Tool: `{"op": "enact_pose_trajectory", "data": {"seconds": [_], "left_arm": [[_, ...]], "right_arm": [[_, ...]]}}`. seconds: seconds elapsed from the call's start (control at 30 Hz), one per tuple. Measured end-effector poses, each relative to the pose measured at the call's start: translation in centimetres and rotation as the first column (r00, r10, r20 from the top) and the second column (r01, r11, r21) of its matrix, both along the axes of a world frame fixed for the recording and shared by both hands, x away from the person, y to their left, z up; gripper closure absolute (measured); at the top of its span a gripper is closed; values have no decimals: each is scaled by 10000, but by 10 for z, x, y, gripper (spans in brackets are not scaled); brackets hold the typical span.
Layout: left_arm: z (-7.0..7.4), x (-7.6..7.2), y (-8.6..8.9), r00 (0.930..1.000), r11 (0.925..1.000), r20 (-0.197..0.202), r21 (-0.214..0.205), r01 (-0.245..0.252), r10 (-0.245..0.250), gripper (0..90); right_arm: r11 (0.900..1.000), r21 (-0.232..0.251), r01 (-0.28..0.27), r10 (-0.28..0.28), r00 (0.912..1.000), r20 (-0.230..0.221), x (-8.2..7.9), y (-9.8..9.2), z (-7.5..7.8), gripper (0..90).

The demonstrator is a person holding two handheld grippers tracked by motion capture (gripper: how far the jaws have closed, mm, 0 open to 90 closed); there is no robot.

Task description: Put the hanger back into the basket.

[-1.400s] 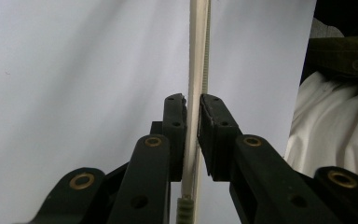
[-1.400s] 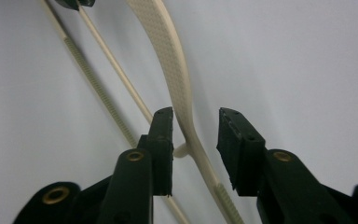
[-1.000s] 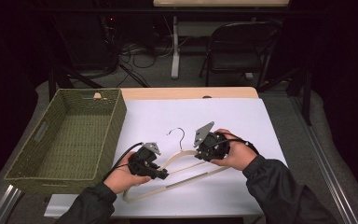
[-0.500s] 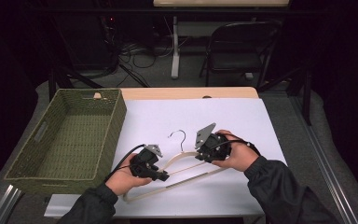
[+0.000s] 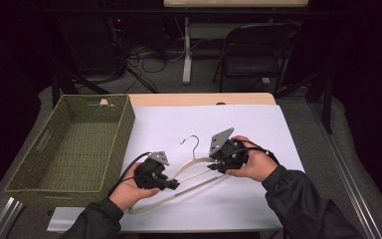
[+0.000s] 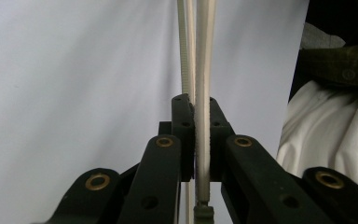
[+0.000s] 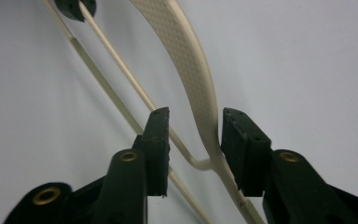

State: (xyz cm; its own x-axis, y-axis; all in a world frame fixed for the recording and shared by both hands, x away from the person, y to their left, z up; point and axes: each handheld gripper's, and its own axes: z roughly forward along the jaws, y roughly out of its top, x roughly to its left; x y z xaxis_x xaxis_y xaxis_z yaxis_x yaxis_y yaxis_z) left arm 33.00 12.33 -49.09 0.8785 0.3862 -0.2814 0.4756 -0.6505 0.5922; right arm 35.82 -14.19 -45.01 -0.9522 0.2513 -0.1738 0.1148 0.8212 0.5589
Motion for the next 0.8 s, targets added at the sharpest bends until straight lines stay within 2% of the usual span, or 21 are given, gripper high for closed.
{"op": "enact_pose_trajectory", "data": {"seconds": [0.17, 0.37, 0.6, 0.67, 0.8], "left_arm": [[7, -6, 11, 9996, 9994, 98, -247, -245, 247, 873], [16, -14, 26, 9971, 9966, 153, -373, -734, 740, 873], [27, -18, 44, 9904, 9891, 184, -572, -1359, 1372, 873], [34, -19, 51, 9867, 9862, 351, -545, -1565, 1585, 872], [43, -19, 59, 9860, 9859, 432, -533, -1589, 1612, 872]], "right_arm": [[9994, 267, 236, -241, 9996, 173, 0, -7, 7, 562], [9968, 531, 598, -613, 9978, 270, 2, -16, 15, 554], [9943, 646, 853, -875, 9957, 314, 3, -25, 17, 538], [9938, 626, 915, -934, 9953, 273, 4, -27, 17, 536], [9937, 592, 951, -967, 9950, 237, 5, -28, 16, 524]]}}
